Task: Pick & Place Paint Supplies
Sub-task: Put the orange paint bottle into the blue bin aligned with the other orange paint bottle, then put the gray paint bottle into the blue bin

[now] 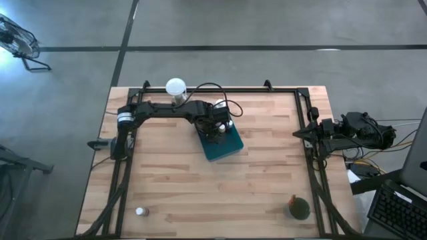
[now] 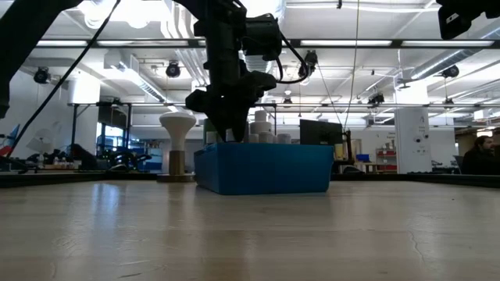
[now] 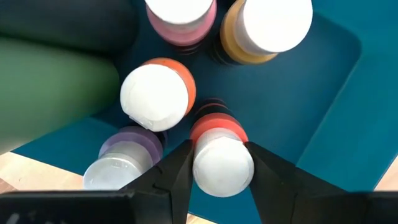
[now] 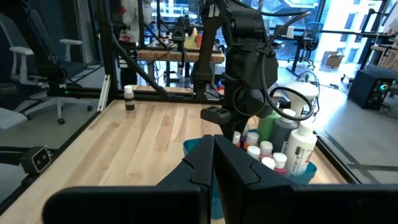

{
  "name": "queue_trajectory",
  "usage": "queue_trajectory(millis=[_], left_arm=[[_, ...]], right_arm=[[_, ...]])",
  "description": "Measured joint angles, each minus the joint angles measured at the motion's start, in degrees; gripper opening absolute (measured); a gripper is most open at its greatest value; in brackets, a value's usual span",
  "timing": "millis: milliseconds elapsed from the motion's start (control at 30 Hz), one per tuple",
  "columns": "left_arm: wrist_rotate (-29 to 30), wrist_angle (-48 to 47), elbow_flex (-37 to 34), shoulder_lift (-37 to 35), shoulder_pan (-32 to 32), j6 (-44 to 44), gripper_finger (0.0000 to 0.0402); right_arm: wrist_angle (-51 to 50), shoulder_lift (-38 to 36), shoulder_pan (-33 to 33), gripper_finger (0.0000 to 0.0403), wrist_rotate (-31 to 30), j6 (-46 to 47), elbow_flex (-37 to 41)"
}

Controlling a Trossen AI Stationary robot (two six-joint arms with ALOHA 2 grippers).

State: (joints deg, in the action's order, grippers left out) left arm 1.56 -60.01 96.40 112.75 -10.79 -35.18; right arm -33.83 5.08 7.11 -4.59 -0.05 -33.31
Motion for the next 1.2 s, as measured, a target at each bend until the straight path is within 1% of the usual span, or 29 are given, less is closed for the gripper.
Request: queue_trajectory(millis=[733, 833, 1067, 1200], left_arm=[[0.3, 0.0, 0.0, 0.0, 0.0, 0.9, 0.0146], [0.4, 0.0, 0.0, 0.0, 0.0, 1.2, 0.0157], [0.3, 0.0, 0.0, 0.0, 0.0, 1.3, 0.0204], [-0.7, 0.0, 0.0, 0.0, 0.0, 1.2, 0.0213]], right_arm=[[0.0, 0.0, 0.0, 0.0008, 0.0, 0.0, 0.0], [0.0, 0.0, 0.0, 0.0008, 0.0, 0.0, 0.0], [0.0, 0.0, 0.0, 0.0008, 0.0, 0.0, 0.0], [0.0, 0.0, 0.0, 0.0008, 0.0, 0.0, 0.0]])
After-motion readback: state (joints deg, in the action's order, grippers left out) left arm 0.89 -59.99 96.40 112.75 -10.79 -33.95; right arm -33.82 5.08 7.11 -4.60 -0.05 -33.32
